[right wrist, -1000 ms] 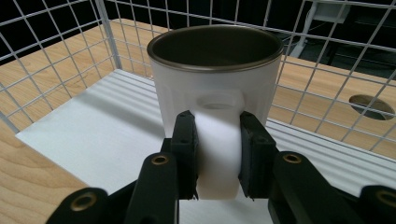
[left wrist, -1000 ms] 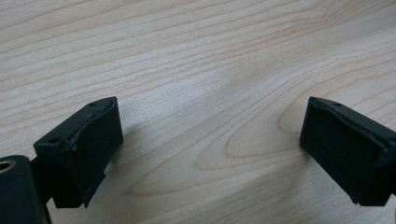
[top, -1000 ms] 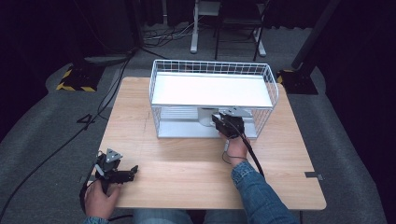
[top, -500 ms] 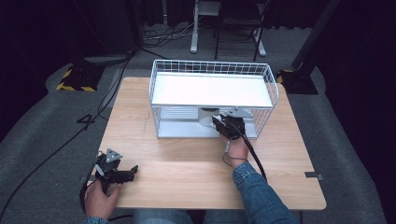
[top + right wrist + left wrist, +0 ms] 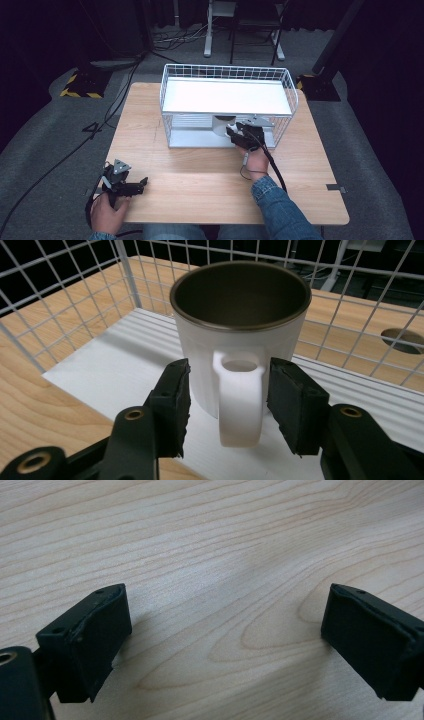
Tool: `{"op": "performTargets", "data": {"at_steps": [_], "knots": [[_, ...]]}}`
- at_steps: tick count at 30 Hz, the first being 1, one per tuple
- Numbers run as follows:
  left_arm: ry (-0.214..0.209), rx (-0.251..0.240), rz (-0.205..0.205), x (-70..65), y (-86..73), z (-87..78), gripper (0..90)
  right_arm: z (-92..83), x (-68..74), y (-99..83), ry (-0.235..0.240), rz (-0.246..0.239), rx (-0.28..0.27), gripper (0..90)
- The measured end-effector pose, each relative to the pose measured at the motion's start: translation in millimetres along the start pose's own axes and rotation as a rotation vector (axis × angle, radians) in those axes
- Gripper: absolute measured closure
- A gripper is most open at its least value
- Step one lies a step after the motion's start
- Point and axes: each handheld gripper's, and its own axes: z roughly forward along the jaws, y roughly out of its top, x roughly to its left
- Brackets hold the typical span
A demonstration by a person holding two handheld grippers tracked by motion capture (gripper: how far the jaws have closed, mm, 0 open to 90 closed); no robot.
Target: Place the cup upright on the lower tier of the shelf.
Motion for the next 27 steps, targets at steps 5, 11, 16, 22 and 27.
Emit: {"op": "performTargets", "data": {"at_steps": [5, 11, 16, 22, 27], "knots": [[0.000, 0.000, 0.000, 0.0, 0.0, 0.0, 6.2, -21.1, 3.3, 4.1, -0.004, -0.052, -0.017, 49.2], [0.000, 0.000, 0.000, 0.0, 0.0, 0.0, 6.2, -39.6, 5.0, 4.4, 0.033, -0.061, -0.002, 48.9], [0.000, 0.000, 0.000, 0.0, 0.0, 0.0, 6.3, -62.0, 6.1, 0.7, 0.071, -0.067, 0.017, 47.2], [0.000, -0.001, -0.001, -0.1, 0.1, 0.2, 6.2, -83.5, 4.2, -5.1, 0.094, -0.067, 0.023, 45.8], [-0.003, 0.001, -0.001, -0.2, 1.3, 1.6, 5.1, -98.8, 0.3, -13.2, 0.108, -0.064, 0.031, 41.7]]}}
